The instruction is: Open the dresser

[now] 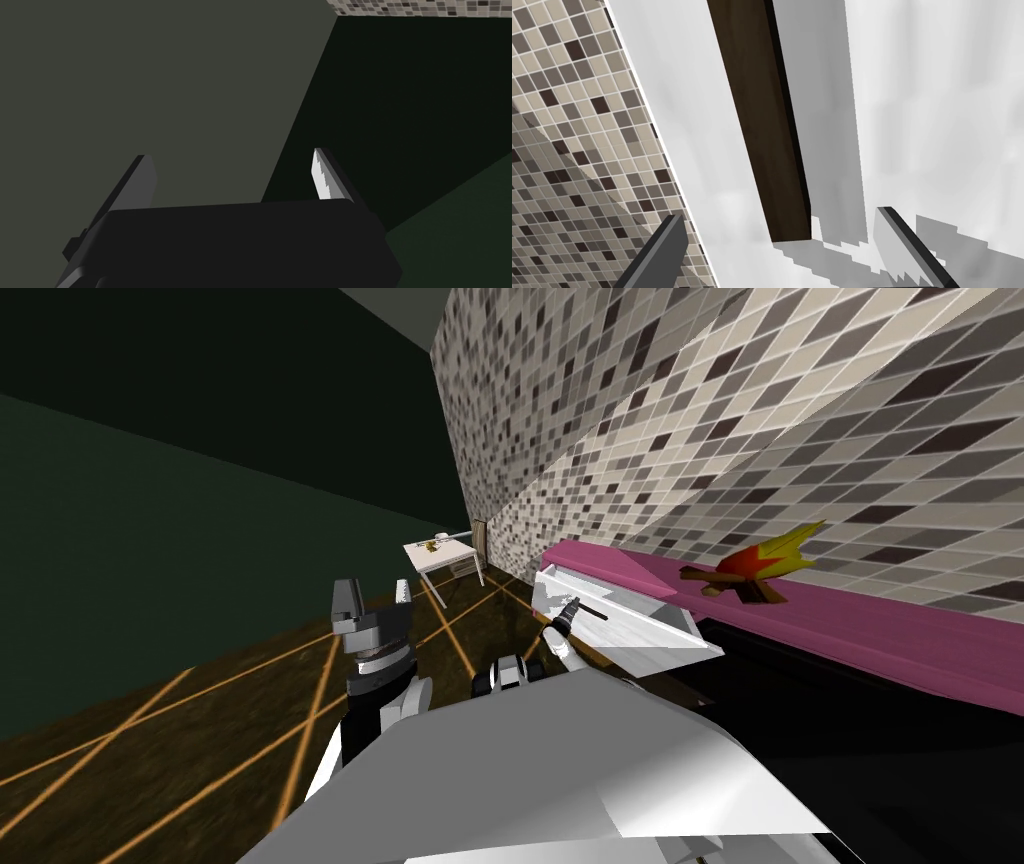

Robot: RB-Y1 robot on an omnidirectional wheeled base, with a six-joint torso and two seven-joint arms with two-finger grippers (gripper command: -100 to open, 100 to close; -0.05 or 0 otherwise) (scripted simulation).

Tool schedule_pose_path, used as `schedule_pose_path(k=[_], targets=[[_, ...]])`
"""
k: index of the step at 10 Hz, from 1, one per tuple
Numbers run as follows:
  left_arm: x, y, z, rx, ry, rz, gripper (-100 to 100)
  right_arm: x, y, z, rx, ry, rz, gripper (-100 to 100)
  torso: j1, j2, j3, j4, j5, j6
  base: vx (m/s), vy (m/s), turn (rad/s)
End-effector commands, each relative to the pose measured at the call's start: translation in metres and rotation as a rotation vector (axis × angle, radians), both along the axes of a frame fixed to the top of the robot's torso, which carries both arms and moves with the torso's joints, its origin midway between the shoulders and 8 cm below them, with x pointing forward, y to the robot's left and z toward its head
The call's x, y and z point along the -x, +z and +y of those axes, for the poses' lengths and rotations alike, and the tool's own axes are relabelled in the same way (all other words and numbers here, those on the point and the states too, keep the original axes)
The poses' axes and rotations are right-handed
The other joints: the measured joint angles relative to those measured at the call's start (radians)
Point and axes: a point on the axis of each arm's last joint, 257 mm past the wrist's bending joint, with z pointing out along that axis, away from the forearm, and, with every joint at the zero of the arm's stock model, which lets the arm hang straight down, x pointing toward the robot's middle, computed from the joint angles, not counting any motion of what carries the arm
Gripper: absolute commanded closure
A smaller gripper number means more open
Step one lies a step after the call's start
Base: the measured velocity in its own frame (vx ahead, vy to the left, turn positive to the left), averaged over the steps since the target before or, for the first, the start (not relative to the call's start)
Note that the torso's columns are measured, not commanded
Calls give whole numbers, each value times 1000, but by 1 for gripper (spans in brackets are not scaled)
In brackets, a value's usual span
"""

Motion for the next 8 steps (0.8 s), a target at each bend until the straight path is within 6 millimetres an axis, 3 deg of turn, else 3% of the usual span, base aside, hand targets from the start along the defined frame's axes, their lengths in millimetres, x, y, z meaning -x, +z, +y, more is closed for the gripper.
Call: schedule_pose_path(k=[1,2,3,4,5,6,7,8], targets=[[0,0,0,0,0,0,0,-4,10,-35,9,-57,0,-100,-1,-2,-1,0,0,1,-105,36,203],[0,0,0,0,0,0,0,-3,6,-37,-8,-64,2,-100,-1,-2,-1,-1,0,0,-90,32,141],[0,0,0,0,0,0,0,-6,17,-57,9,-97,-3,-100,-2,-3,-2,-1,0,1,-110,41,279],[0,0,0,0,0,0,0,-5,13,-59,-7,-104,0,-100,-1,-2,-1,0,0,0,-81,36,140],[0,0,0,0,0,0,0,-8,26,-79,7,-139,-7,-100,-2,-3,-1,-1,0,1,-100,41,214],[0,0,0,0,0,0,0,-6,22,-81,-9,-146,-5,-100,-1,-2,-1,-1,0,0,-79,30,144],[0,0,0,0,0,0,0,-8,35,-101,3,-182,-13,-100,-2,-2,-1,-1,-1,1,-89,32,243],[0,0,0,0,0,0,0,-7,32,-102,-12,-188,-11,-100,-1,-2,-1,-1,0,0,-78,44,132]])
